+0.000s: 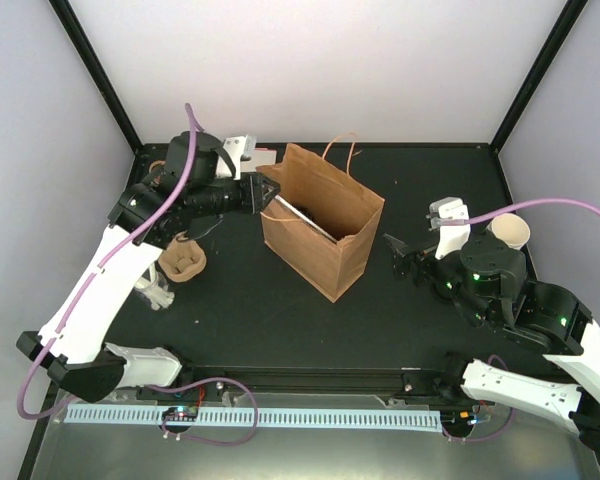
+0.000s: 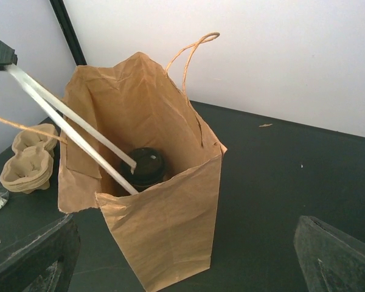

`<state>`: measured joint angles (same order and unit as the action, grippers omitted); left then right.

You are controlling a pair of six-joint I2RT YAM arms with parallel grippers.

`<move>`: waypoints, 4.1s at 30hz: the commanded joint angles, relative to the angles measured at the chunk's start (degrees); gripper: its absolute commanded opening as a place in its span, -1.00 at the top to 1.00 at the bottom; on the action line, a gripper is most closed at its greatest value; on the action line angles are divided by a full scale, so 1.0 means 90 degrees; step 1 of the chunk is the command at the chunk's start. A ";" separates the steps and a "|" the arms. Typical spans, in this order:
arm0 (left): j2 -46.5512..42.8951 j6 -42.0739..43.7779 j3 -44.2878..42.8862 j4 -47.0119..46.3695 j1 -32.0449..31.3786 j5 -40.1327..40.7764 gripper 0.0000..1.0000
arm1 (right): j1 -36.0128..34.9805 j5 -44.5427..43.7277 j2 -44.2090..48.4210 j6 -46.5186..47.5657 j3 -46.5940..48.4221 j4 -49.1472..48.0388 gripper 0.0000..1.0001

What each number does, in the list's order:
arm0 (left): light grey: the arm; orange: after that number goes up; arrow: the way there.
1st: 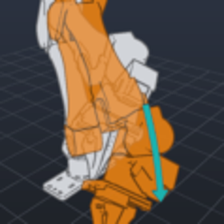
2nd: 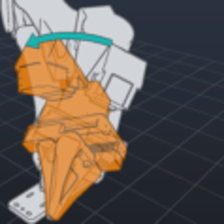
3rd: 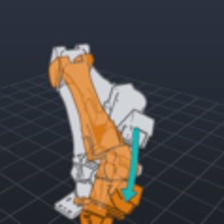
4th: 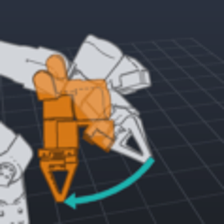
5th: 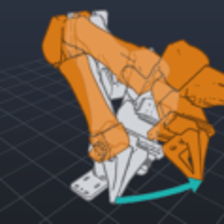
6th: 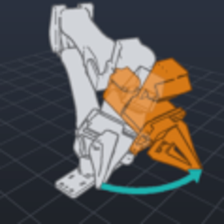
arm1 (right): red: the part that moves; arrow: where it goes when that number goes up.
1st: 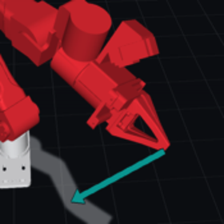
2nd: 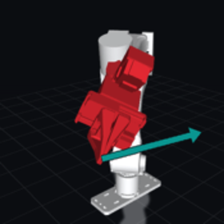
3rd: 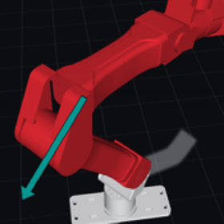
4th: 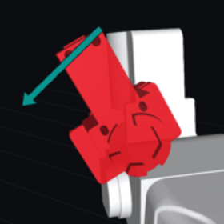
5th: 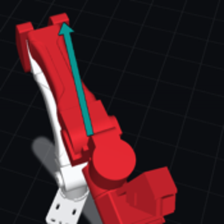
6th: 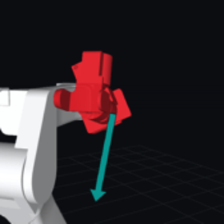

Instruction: Pack the takeout coffee

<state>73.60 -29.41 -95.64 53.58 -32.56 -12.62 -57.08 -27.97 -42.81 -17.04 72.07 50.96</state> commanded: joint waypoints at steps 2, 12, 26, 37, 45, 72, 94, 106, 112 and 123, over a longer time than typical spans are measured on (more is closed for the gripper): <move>0.0153 0.0222 -0.0528 0.0273 -0.0099 0.0155 -0.03 | 0.0025 0.0058 0.0019 -0.0155 -0.0059 -0.0086 -0.97; -0.0458 0.0506 -0.1077 0.0026 -0.0103 0.0276 -0.97 | 0.0026 0.0102 -0.0002 -0.0171 -0.0069 -0.0103 -0.97; -0.2497 0.0982 0.0561 -0.0347 -0.0096 0.1893 -0.98 | 0.0024 0.0058 0.0370 0.0216 -0.0497 -0.0561 -0.99; -0.4722 0.1359 0.4306 -0.1590 -0.0099 0.2222 -0.98 | 0.0024 -0.0236 0.1619 0.0457 -0.2433 -0.1802 -0.99; -0.5930 0.1296 0.6349 -0.2473 -0.0090 0.2501 -0.97 | 0.0026 -0.0512 0.2912 0.0533 -0.4017 -0.2911 -0.98; -0.4715 0.2284 0.7875 -0.5054 0.0020 0.3335 -0.97 | 0.0266 -0.1308 0.3258 0.2628 -0.6671 -0.6884 -0.84; -0.2606 0.2912 0.8341 -0.7584 0.2687 0.2494 -0.97 | 0.4553 0.1583 0.0024 0.2145 -0.6974 -0.9666 -0.82; -0.1819 0.3322 0.8819 -0.9193 0.2874 0.2497 -0.98 | 0.5265 0.2037 -0.1811 0.2125 -0.7027 -1.1125 -0.83; -0.1419 0.3339 0.8924 -0.9706 0.2883 0.2503 -0.97 | 0.5324 0.2029 -0.2499 0.2130 -0.6981 -1.1847 -0.82; -0.0955 0.3707 0.8762 -1.0180 0.2931 0.2518 -0.97 | 0.5742 0.2325 -0.3715 0.2268 -0.6852 -1.2916 -0.80</move>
<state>63.92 1.80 -15.46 -33.52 -6.79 10.41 -7.29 -8.71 -72.55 3.77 9.61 -55.92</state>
